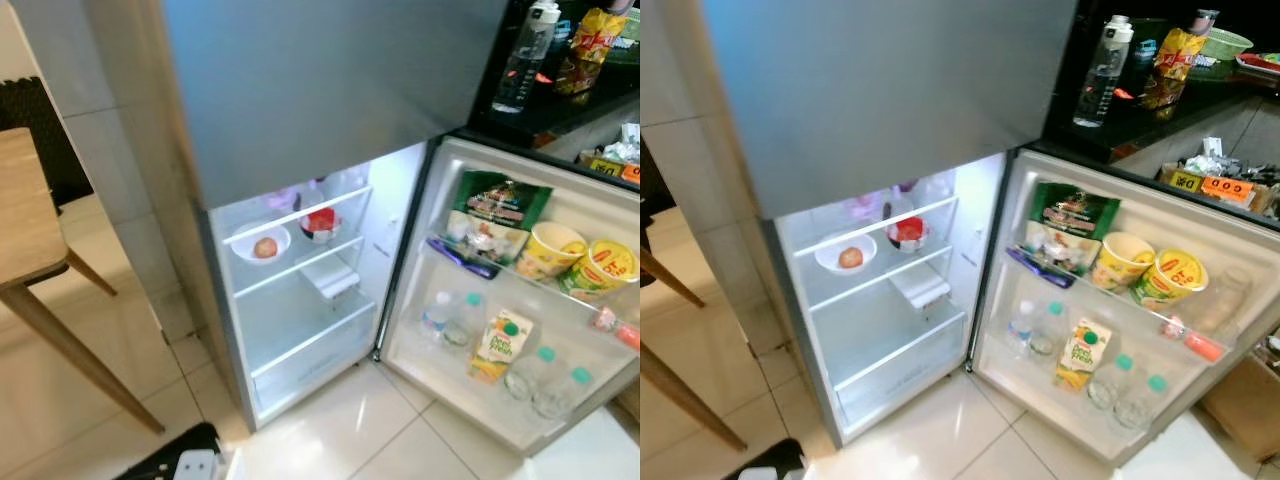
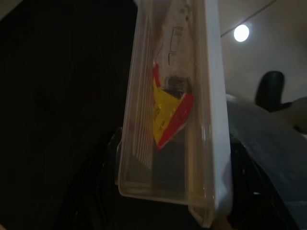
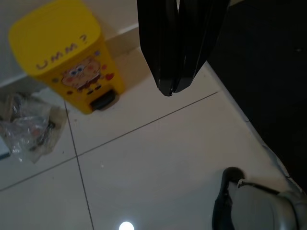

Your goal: Restocking fridge

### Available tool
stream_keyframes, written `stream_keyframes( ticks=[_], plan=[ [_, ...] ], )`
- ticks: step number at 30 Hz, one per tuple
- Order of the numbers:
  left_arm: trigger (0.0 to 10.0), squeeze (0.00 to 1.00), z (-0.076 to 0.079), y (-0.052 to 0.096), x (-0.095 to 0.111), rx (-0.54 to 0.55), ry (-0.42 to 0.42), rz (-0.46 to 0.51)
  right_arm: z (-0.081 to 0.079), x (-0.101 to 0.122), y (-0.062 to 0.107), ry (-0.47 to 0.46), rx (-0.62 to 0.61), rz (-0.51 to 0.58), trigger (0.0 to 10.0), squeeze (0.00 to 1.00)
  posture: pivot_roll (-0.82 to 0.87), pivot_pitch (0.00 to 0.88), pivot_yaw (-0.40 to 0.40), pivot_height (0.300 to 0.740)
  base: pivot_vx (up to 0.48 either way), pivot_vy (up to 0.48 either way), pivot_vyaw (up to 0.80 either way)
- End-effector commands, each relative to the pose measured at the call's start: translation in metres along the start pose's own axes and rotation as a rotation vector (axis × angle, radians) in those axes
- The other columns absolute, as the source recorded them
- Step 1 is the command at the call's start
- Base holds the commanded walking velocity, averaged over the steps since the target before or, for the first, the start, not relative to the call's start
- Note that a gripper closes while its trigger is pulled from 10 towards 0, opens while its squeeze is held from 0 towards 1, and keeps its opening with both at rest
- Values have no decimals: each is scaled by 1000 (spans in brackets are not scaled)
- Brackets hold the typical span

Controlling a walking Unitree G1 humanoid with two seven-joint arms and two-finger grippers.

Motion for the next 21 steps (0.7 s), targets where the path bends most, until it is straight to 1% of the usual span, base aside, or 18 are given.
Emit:
stream_keyframes(
  ticks=[1, 3, 5, 9, 12, 21],
  plan=[
    [10000, 0, 3, -1, 5, -15, -2, 19, -4, -1, -1, -7, 6, 8, 10000, 0, -81, 0, -20, 740, 0, -458, 0],
    [10000, 0, 2, -1, 5, -14, -3, 18, -3, 1, 0, -23, 6, 22, 10000, 0, -79, 0, -19, 740, 0, -458, 0],
    [10000, 0, 2, -1, 5, -13, -3, 18, -2, 2, 0, -26, 6, 25, 10000, 0, -79, 0, -19, 740, 0, -458, 406],
    [10000, 0, 2, -1, 5, -12, -2, 19, 0, 3, 0, -25, 5, 21, 10000, 0, -78, 0, -19, 740, 0, -457, 797],
    [10000, 0, 0, -1, 5, 3, -5, 17, 3, 6, 1, -9, 4, 30, 10000, 0, -79, 0, -19, 740, 0, 0, 790],
    [10000, 0, -1, -1, 5, 14, -9, 13, 1, 12, 1, 33, 31, 43, 10000, 0, -83, 0, -19, 740, 0, 0, 794]
  ],
)
Point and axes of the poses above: a point about 5 cm out from each wrist's last joint towards the gripper, its own y axis pointing back from the gripper into the wrist, its own x axis along the axis of the wrist's last joint, z = x × y, the point moved 3 cm from there along -y, pointing out of the wrist towards the gripper, and after that the axes turned 14 degrees about -y, right-handed, at the moved point
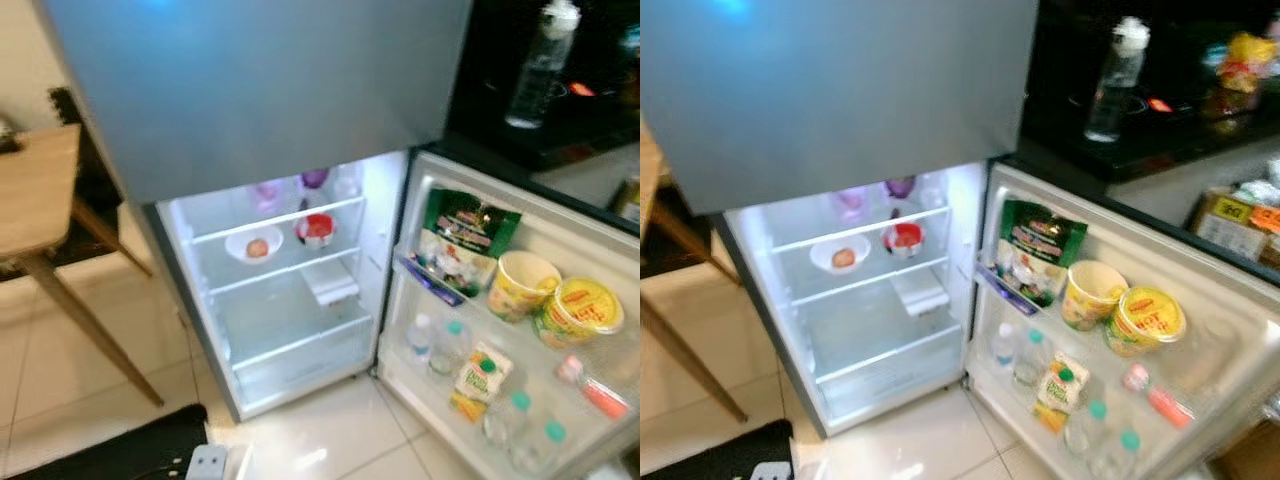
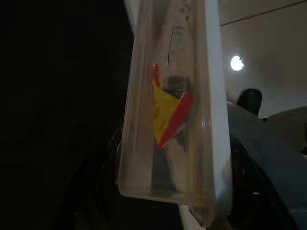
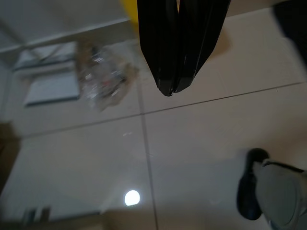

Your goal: Restocking fridge

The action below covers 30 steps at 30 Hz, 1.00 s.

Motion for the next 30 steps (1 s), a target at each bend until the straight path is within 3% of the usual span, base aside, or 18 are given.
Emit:
stream_keyframes(
  ticks=[1, 20, 30],
  plan=[
    [10000, 0, -3, 0, -1, 5, -3, 0, -5, 2, -1, 11, 25, 7, 10000, 0, -82, 0, -19, 740, 0, 0, 794],
    [10000, 0, -5, 0, 2, 22, 6, 13, 0, 9, -1, 61, -9, 3, 10000, 0, -78, 0, -21, 740, 0, 0, 783],
    [10000, 0, -1, 0, 8, 4, 31, 39, 1, 4, -1, 21, -28, -6, 10000, 0, -82, 0, -23, 740, 0, 0, 100]
  ],
)
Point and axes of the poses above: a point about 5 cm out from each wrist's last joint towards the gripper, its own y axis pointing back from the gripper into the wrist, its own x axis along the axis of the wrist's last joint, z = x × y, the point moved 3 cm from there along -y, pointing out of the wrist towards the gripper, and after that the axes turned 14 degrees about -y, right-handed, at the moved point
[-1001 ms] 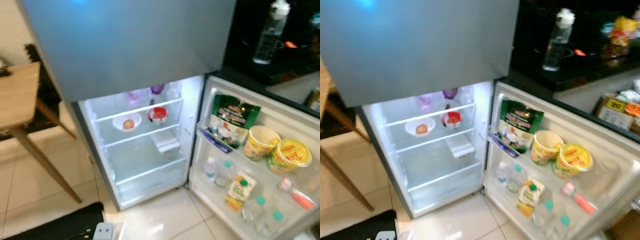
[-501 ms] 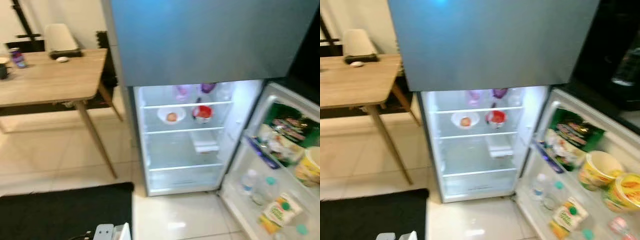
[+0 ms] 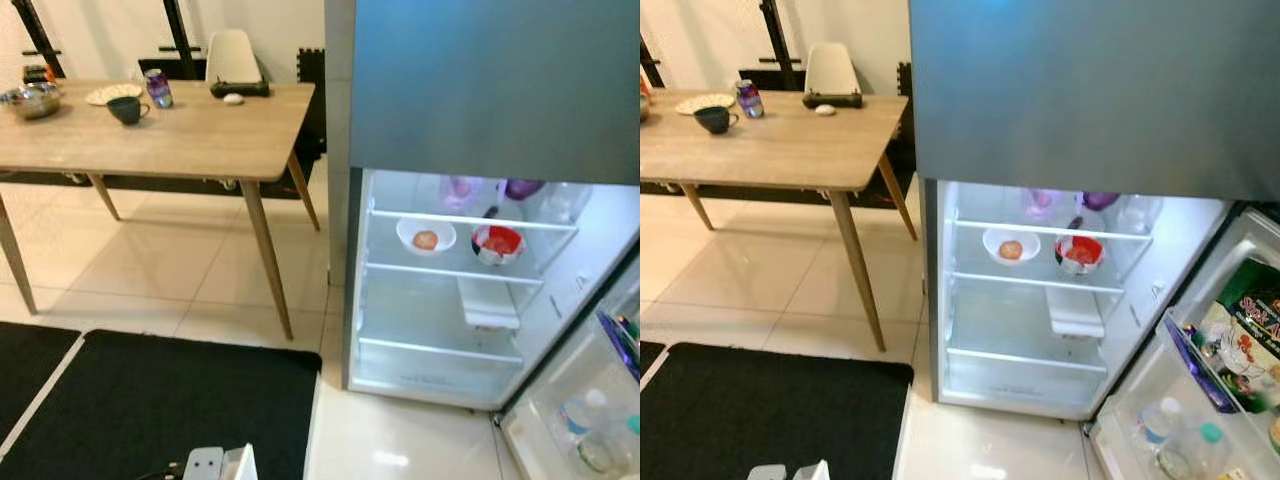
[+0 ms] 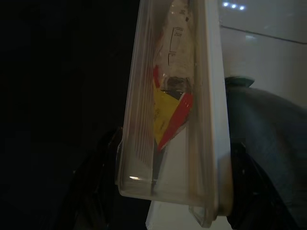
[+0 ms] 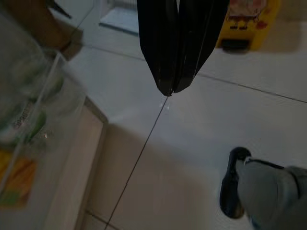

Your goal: Restocking fridge

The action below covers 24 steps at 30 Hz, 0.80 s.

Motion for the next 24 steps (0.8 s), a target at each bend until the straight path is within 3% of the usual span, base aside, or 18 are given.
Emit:
stream_keyframes(
  ticks=[1, 19, 24],
  plan=[
    [10000, 0, 1, -1, 6, -1, 2, 21, 1, -3, 0, -12, -3, -9, 10000, 0, -82, 0, -23, 740, 0, 0, 0],
    [10000, 0, 5, -1, 4, -19, -38, 13, -4, -11, 0, -28, -7, -27, 10000, 0, -86, 0, -21, 740, 0, 0, 0],
    [10000, 0, 5, -1, 4, -21, -42, 13, -4, -13, 0, -29, -11, -31, 10000, 0, -83, 0, -18, 740, 341, 0, 0]
  ],
)
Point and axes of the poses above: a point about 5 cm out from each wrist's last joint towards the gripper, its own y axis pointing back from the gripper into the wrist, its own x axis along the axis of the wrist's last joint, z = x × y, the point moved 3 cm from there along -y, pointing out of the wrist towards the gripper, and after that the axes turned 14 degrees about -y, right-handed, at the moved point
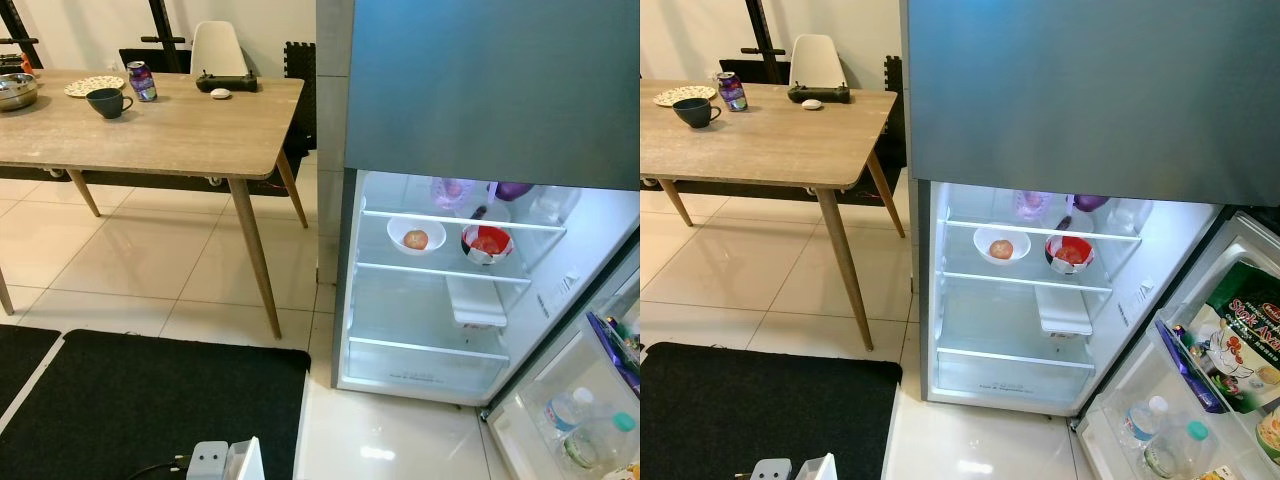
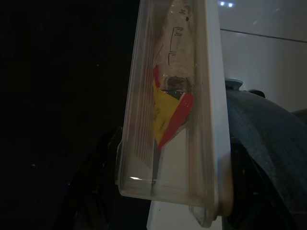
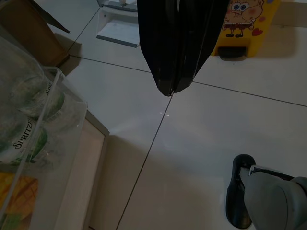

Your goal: Restocking fridge

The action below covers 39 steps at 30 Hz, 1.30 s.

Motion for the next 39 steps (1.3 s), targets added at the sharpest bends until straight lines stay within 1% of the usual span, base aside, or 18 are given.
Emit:
stream_keyframes(
  ticks=[1, 25, 29, 33, 39],
  plan=[
    [10000, 0, 3, -1, 3, -8, -13, 11, -1, -2, 0, -12, -4, -6, 10000, 0, -83, 0, -18, 740, 349, 0, 0],
    [10000, 0, 4, -1, 3, -12, -21, 12, -2, -2, 0, -28, -12, 5, 10000, 0, -84, 0, -17, 740, 372, 0, 0],
    [10000, 0, 4, -1, 3, -9, 6, 18, -2, -2, 0, -28, -11, 7, 10000, 0, -86, 0, -17, 740, 0, 0, 0],
    [10000, 0, 5, 0, 4, -25, -9, 23, -2, -2, 0, -26, -10, 10, 10000, 0, -85, 0, -18, 740, 0, 0, 0],
    [10000, 0, 5, -1, 4, -34, -20, 21, -1, 4, 0, -21, -7, 32, 10000, 0, -85, 0, -18, 740, 0, -461, 0]
  ],
)
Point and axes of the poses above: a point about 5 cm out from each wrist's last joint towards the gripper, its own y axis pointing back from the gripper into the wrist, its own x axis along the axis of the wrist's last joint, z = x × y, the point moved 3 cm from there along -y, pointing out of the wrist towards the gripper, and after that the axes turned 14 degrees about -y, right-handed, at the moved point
